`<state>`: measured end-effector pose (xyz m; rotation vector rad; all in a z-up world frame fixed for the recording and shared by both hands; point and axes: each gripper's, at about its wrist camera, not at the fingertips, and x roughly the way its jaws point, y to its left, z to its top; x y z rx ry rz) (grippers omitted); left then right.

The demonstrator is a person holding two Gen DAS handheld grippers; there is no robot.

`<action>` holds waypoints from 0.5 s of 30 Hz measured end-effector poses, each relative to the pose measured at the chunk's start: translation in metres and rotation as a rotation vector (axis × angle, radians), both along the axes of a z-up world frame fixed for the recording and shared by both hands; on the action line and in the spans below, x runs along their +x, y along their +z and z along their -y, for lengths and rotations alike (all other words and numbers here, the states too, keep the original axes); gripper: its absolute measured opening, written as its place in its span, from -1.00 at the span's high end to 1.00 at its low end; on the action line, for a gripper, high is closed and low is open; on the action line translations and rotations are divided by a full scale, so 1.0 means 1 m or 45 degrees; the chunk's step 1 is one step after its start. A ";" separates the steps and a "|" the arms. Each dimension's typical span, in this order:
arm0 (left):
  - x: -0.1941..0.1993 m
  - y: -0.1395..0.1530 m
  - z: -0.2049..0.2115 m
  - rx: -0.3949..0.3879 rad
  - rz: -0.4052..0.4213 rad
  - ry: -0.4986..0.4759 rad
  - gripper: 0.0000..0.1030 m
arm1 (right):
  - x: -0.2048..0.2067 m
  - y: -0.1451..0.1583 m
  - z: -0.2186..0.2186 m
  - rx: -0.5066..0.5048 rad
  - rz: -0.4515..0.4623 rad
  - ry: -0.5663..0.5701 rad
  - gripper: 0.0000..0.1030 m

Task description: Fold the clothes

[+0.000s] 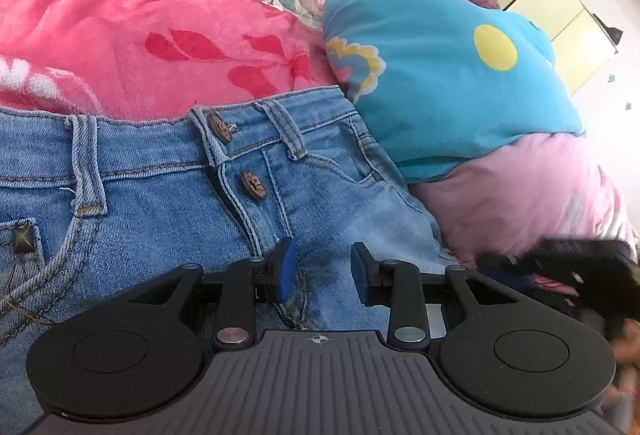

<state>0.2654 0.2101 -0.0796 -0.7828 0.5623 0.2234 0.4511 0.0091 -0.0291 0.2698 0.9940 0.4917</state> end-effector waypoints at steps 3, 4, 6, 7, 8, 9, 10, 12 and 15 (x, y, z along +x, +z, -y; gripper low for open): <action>0.000 0.001 0.000 0.003 -0.002 0.001 0.38 | -0.017 0.000 0.009 -0.063 -0.057 0.042 0.74; 0.000 0.001 0.001 0.008 -0.002 0.001 0.38 | -0.019 -0.004 0.010 -0.100 -0.078 0.049 0.75; 0.000 0.002 0.005 0.037 -0.005 0.000 0.37 | -0.013 -0.018 0.012 -0.170 -0.083 0.008 0.77; 0.000 0.004 0.007 0.061 -0.008 -0.005 0.36 | -0.008 -0.024 0.014 -0.186 -0.071 -0.024 0.85; 0.001 0.006 0.010 0.091 -0.011 -0.018 0.34 | -0.003 -0.026 0.019 -0.169 -0.036 -0.067 0.87; 0.001 0.008 0.013 0.121 -0.015 -0.030 0.31 | 0.001 -0.024 0.024 -0.158 0.002 -0.114 0.86; 0.001 0.011 0.016 0.150 -0.014 -0.040 0.27 | 0.001 -0.018 0.031 -0.159 0.040 -0.159 0.78; -0.002 0.018 0.024 0.210 0.011 -0.053 0.14 | -0.008 -0.003 0.042 -0.175 0.101 -0.183 0.76; -0.006 0.028 0.040 0.323 0.081 -0.134 0.04 | -0.042 0.025 0.072 -0.199 0.226 -0.125 0.56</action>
